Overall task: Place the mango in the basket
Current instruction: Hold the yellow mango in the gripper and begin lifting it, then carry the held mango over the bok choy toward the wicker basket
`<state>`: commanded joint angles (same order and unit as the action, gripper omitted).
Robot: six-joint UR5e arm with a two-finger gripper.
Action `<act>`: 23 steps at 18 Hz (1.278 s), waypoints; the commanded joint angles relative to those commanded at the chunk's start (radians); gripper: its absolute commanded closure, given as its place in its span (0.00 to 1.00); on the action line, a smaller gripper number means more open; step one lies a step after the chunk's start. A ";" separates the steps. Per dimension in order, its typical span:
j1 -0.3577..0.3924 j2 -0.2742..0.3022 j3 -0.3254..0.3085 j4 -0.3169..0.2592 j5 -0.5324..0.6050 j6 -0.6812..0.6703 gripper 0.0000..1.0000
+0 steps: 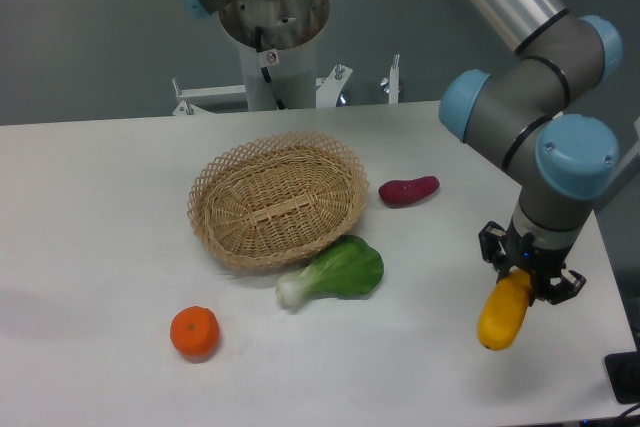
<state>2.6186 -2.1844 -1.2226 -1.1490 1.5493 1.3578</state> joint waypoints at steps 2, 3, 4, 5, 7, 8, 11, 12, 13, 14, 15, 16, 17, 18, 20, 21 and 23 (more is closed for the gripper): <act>-0.017 0.011 -0.021 -0.003 0.000 -0.031 0.62; -0.032 0.026 -0.049 -0.002 0.000 -0.029 0.62; -0.038 0.047 -0.079 -0.002 -0.002 -0.031 0.62; -0.046 0.067 -0.109 -0.002 -0.002 -0.037 0.62; -0.074 0.098 -0.158 -0.003 -0.008 -0.042 0.62; -0.092 0.112 -0.188 0.003 -0.008 -0.043 0.62; -0.138 0.153 -0.261 0.024 -0.011 -0.068 0.62; -0.147 0.178 -0.293 0.035 -0.014 -0.065 0.62; -0.155 0.210 -0.336 0.054 -0.017 -0.059 0.62; -0.170 0.239 -0.394 0.078 -0.017 -0.052 0.62; -0.190 0.270 -0.455 0.118 -0.017 -0.051 0.62; -0.204 0.306 -0.513 0.152 -0.017 -0.048 0.62; -0.215 0.343 -0.566 0.172 -0.017 -0.031 0.62; -0.225 0.379 -0.604 0.176 -0.015 -0.001 0.62; -0.229 0.428 -0.650 0.176 -0.017 0.030 0.62; -0.239 0.442 -0.663 0.175 -0.015 0.032 0.62; -0.268 0.469 -0.701 0.170 -0.005 0.035 0.62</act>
<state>2.3502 -1.7151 -1.9234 -0.9787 1.5447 1.3928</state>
